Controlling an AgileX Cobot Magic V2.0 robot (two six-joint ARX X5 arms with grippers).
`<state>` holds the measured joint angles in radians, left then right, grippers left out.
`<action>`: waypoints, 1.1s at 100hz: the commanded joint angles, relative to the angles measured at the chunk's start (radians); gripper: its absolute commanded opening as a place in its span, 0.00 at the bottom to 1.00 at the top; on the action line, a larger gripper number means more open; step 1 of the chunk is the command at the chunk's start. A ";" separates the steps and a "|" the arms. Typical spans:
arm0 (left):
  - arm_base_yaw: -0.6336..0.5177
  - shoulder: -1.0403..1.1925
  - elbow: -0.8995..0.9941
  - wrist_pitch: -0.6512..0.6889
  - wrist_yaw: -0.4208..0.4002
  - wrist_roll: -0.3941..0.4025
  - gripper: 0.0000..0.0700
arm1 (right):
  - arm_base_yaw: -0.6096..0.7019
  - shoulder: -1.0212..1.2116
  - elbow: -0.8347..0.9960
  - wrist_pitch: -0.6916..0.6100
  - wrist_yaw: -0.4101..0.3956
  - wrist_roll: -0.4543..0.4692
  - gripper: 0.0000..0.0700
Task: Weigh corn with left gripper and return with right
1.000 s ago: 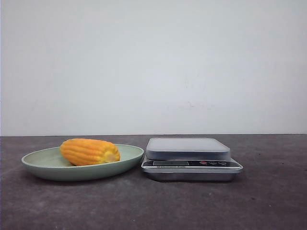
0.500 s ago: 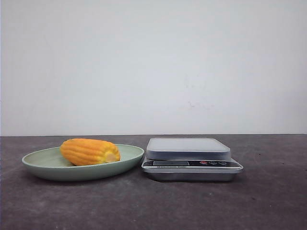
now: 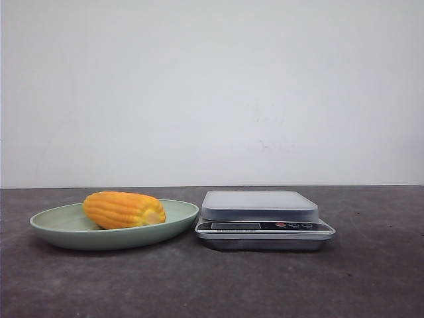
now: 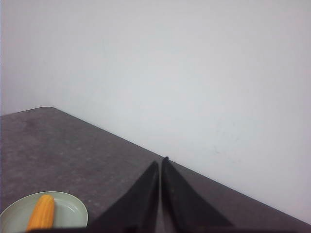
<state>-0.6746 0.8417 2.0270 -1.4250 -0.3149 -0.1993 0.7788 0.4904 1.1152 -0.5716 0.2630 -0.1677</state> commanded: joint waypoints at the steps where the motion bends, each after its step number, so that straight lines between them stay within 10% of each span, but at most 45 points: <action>1: -0.007 0.003 0.021 -0.056 -0.002 -0.004 0.00 | 0.011 0.003 0.013 0.010 0.000 0.002 0.00; 32: -0.007 0.003 0.021 -0.056 -0.002 -0.004 0.00 | -0.033 0.002 0.012 0.010 -0.004 0.002 0.00; 61: -0.007 0.003 0.021 -0.056 -0.002 -0.004 0.00 | -0.370 -0.004 -0.032 -0.077 0.007 0.019 0.00; 110: -0.007 0.003 0.021 -0.056 -0.002 -0.004 0.00 | -0.716 -0.273 -0.932 0.632 -0.267 0.220 0.00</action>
<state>-0.6746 0.8410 2.0270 -1.4250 -0.3153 -0.2005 0.0692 0.2504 0.2687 0.0387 0.0010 -0.0059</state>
